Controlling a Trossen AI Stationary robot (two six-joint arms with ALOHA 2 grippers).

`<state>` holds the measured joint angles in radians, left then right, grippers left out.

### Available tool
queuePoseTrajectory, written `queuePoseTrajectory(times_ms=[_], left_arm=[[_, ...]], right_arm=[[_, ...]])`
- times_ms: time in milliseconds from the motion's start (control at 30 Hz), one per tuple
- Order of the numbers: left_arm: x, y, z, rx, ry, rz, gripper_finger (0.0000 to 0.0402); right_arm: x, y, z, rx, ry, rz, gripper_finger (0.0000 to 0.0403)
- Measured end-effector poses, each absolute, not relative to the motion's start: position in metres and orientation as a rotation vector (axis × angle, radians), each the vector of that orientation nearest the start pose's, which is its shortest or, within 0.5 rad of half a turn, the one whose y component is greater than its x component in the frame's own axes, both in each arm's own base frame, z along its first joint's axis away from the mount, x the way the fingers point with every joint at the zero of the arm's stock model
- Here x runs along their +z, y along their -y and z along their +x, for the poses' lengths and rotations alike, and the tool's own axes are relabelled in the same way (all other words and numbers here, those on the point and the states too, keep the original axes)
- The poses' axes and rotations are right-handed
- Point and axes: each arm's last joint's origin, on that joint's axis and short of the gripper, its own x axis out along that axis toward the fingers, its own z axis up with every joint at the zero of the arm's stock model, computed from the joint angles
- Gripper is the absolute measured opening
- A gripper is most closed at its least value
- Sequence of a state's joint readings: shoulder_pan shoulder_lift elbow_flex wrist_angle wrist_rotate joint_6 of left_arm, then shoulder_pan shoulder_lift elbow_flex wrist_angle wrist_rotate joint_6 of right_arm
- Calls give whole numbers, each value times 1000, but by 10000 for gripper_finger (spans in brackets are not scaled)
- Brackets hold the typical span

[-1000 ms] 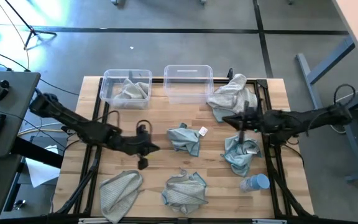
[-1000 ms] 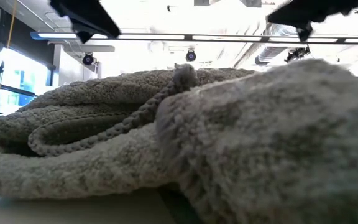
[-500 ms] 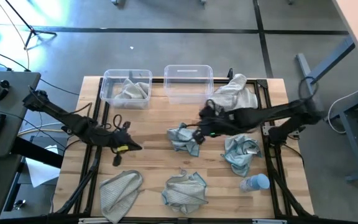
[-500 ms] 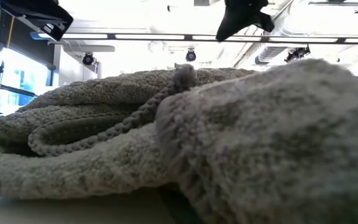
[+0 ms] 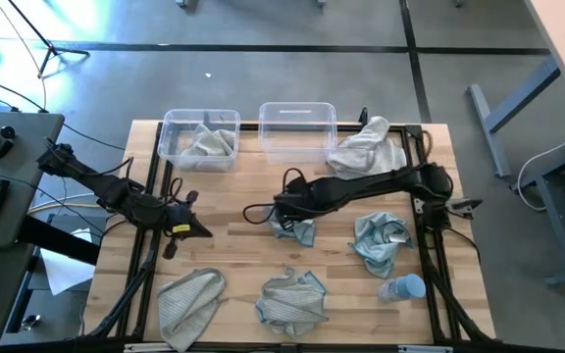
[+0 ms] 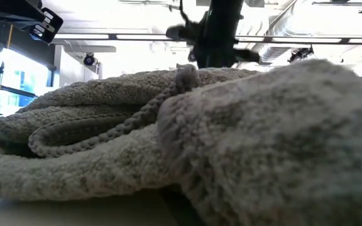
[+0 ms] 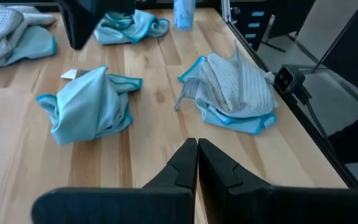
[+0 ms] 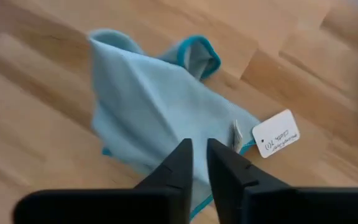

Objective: Sort microfiber towel by color & place in baskets
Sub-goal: Put the top left blue towel into the right transparent bin

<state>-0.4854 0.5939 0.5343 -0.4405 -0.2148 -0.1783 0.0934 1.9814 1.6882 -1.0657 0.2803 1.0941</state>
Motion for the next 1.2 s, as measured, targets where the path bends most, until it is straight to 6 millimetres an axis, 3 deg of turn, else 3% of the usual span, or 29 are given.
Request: queuePoseTrajectory(times_ms=[367, 533, 700, 767, 833, 967, 1000, 1067, 1200], left_arm=[[244, 57, 118, -243, -574, -40, 0], [244, 57, 118, -240, -574, -41, 0], [245, 56, 118, -214, -560, -39, 0], [245, 55, 119, -185, -557, -54, 0], [245, 54, 119, -148, -553, -81, 0], [246, 53, 119, -92, -544, -130, 0], [246, 53, 119, -81, -542, -136, 0], [246, 53, 120, -58, -534, -136, 0], [248, 52, 121, -10, -494, -133, 0]], right_arm=[[190, -29, 417, -868, -1153, 703, 197], [165, -29, 425, -858, -1182, 664, 242], [136, -29, 433, -824, -1232, 583, 251], [128, -29, 435, -770, -1276, 568, 233], [127, -27, 436, -676, -1326, 566, 189], [150, -24, 429, -579, -1354, 468, 42], [158, -22, 425, -571, -1367, 439, 25], [181, -17, 421, -534, -1322, 428, 29], [246, -3, 405, -462, -1172, 469, 45]])
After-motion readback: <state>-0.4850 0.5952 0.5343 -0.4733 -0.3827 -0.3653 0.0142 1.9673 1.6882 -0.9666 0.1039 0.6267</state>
